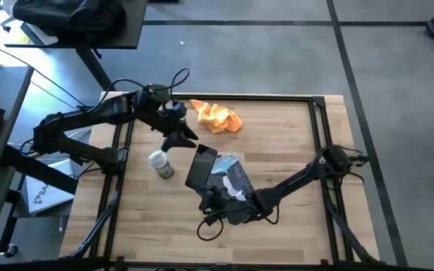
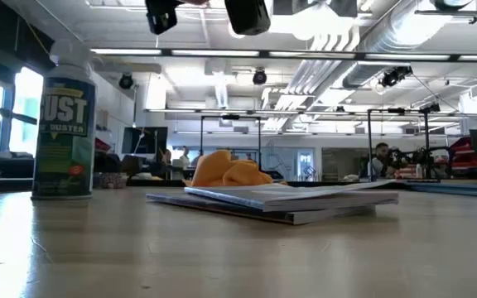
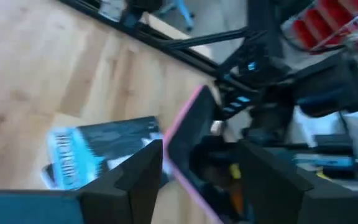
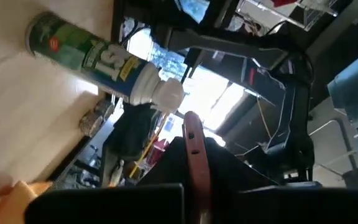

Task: Apply microfiber cloth
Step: Spray the cellphone using the spray bottle

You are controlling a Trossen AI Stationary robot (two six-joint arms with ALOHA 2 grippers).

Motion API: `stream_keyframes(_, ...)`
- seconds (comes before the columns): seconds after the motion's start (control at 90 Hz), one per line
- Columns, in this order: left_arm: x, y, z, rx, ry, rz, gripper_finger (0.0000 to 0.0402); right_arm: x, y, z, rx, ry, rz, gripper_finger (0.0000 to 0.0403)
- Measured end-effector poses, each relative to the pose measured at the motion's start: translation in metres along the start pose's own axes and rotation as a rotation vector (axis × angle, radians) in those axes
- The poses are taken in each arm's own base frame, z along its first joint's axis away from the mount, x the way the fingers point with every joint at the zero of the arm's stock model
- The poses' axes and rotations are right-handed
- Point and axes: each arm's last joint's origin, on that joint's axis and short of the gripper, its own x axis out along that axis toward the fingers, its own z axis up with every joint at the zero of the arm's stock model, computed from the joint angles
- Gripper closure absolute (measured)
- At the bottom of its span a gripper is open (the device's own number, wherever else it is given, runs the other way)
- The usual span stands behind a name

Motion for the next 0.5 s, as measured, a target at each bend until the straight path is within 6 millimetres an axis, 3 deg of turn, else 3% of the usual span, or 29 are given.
stream_keyframes(0.333,0.017,0.007,0.006,-0.024,0.027,-0.136,0.0213,0.0,-0.003,-0.001,-0.013,0.021,-0.005,0.0402)
stream_keyframes(0.5,0.01,0.019,0.009,-0.041,0.015,-0.119,0.0213,-0.002,-0.017,-0.002,0.026,0.034,-0.022,0.0402)
